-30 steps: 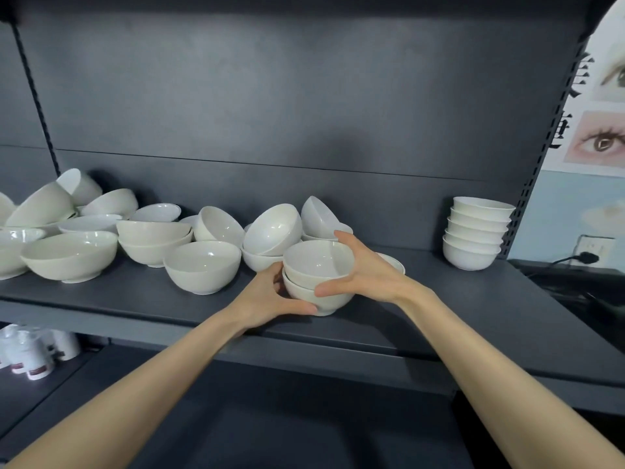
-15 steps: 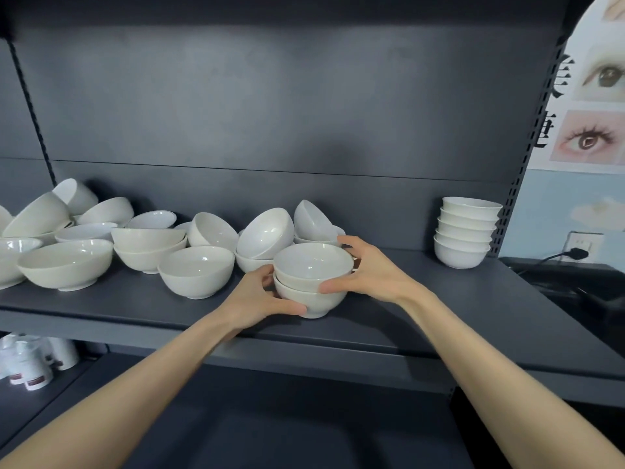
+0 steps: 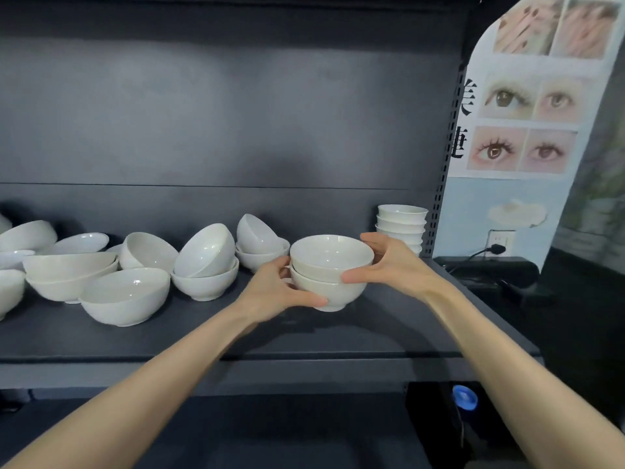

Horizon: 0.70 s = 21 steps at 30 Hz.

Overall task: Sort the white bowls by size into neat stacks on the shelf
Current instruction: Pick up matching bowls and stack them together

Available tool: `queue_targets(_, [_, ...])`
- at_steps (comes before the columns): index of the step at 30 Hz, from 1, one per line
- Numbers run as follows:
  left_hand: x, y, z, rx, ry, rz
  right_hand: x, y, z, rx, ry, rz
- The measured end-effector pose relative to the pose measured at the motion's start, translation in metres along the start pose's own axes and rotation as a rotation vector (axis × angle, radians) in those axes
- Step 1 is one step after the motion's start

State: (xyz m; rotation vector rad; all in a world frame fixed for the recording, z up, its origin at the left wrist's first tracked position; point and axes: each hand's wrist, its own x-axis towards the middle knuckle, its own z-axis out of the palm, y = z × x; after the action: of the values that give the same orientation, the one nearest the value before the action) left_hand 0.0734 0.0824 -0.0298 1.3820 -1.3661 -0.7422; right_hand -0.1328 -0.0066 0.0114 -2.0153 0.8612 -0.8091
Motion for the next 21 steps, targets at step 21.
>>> queue_targets(21, [0.091,-0.008,0.133,-0.033,-0.050,-0.158,0.029,0.099,-0.113,-0.039,-0.064,0.026])
